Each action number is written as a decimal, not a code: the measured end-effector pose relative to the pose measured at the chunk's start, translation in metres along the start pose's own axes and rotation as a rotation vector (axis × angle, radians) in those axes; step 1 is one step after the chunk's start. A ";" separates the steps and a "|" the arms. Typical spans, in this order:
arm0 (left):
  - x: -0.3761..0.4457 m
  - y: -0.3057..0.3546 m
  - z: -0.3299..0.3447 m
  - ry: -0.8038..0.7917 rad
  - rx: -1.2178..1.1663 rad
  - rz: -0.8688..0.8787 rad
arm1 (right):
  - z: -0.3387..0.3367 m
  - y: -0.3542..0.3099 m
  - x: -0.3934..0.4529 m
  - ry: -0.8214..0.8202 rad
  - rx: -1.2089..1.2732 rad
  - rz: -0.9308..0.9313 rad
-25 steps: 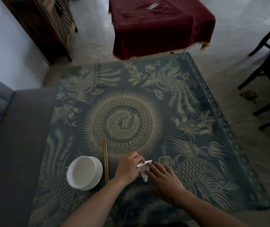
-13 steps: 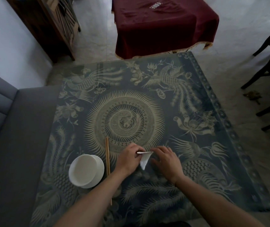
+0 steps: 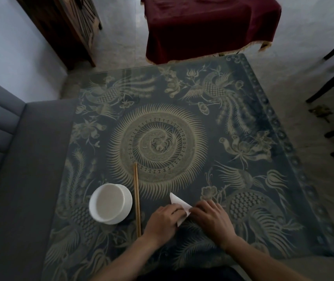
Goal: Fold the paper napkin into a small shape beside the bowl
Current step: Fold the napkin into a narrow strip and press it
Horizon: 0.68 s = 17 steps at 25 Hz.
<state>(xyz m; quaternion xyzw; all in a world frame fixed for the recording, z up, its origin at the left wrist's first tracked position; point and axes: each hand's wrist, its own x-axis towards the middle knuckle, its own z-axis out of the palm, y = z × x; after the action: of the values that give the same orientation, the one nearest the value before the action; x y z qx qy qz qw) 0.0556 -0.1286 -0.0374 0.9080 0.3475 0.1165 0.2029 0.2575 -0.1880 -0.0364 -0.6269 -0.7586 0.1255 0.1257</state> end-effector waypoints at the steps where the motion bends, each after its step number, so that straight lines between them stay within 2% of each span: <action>1: 0.000 -0.001 -0.001 -0.012 -0.022 -0.045 | 0.000 -0.001 0.000 -0.003 0.006 0.017; 5: 0.003 -0.002 -0.004 -0.081 -0.122 -0.293 | -0.005 -0.007 0.008 -0.036 0.050 0.118; 8: 0.014 -0.005 -0.010 -0.104 -0.348 -0.518 | -0.006 -0.009 0.018 -0.070 0.108 0.204; 10: 0.022 -0.008 -0.013 -0.097 -0.435 -0.609 | -0.005 -0.009 0.024 -0.115 0.152 0.285; 13: 0.027 -0.010 -0.013 -0.074 -0.453 -0.715 | -0.002 -0.008 0.034 -0.155 0.187 0.369; 17: 0.028 -0.005 -0.012 -0.063 -0.373 -0.792 | 0.001 -0.004 0.042 -0.191 0.181 0.385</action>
<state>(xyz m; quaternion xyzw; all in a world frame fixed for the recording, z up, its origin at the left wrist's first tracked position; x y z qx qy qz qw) 0.0688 -0.1025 -0.0268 0.6557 0.6355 0.0627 0.4028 0.2455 -0.1475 -0.0344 -0.7315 -0.6191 0.2735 0.0829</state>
